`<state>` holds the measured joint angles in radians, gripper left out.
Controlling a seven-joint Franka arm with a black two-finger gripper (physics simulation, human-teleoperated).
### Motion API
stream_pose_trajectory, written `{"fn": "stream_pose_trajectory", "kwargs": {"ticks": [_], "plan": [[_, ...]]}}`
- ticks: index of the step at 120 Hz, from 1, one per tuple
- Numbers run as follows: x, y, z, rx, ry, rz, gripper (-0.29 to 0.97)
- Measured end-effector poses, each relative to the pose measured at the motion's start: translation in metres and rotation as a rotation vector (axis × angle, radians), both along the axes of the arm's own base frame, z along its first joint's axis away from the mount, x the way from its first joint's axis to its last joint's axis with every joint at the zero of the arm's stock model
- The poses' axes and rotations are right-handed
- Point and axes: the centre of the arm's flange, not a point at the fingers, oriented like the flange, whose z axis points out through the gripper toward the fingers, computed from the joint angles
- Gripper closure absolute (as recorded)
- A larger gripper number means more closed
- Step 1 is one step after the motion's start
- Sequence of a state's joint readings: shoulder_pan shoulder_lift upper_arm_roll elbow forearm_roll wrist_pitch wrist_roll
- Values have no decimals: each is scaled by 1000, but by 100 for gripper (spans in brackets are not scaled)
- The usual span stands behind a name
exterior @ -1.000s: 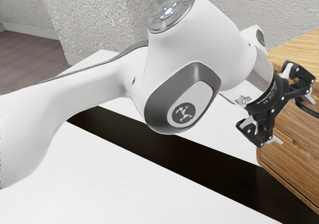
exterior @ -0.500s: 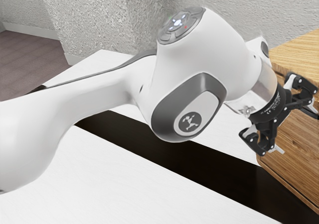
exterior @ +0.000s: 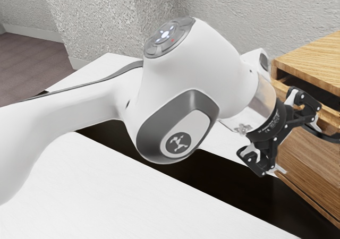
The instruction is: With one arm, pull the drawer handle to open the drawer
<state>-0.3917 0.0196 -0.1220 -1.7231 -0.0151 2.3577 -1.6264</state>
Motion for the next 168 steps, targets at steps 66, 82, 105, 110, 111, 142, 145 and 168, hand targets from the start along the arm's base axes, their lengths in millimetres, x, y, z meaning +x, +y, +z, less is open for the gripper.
{"fn": "stream_pose_trajectory", "kwargs": {"ticks": [66, 82, 105, 110, 111, 142, 145, 168], "plan": [[-38, 16, -7, -1, -26, 4, 0], [-51, 23, -8, -5, -35, 7, 0], [-68, 32, -10, -16, -51, 13, 0], [-71, 34, -10, -19, -55, 14, 0], [-72, 34, -10, -19, -56, 14, 0], [-91, 43, -10, -31, -72, 20, 0], [-93, 45, -10, -32, -73, 21, 0], [-109, 54, -12, -34, -80, 29, 0]]}}
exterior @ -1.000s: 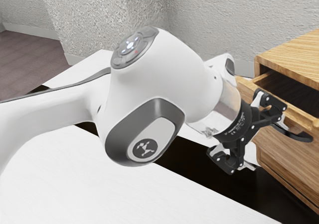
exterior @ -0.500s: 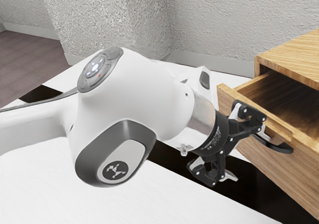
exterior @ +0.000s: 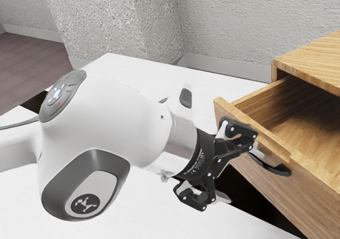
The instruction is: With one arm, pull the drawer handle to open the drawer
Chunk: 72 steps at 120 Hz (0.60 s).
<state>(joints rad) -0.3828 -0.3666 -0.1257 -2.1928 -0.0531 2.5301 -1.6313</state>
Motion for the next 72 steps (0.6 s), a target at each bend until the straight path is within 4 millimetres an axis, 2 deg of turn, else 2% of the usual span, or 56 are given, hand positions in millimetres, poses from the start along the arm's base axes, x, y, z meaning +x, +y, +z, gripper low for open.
{"fn": "stream_pose_trajectory", "kwargs": {"ticks": [45, 72], "plan": [[-44, 19, -3, -20, -23, 8, 0], [-68, 17, -5, -39, -35, 3, 0]]}}
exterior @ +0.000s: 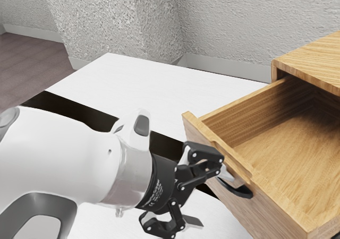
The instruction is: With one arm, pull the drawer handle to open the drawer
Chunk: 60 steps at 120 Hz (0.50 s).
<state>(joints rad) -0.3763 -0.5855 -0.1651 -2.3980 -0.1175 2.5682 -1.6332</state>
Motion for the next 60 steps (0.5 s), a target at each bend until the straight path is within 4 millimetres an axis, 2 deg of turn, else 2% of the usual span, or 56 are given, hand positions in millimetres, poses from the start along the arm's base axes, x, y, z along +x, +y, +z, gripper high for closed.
{"fn": "stream_pose_trajectory", "kwargs": {"ticks": [34, 50, 56, 60], "plan": [[-23, 5, 2, 3, -28, -4, 0], [-56, 20, 41, -16, -104, 0, 0], [-61, 17, 70, 6, -113, -11, 0], [-52, 8, 93, 26, -90, -24, 0]]}}
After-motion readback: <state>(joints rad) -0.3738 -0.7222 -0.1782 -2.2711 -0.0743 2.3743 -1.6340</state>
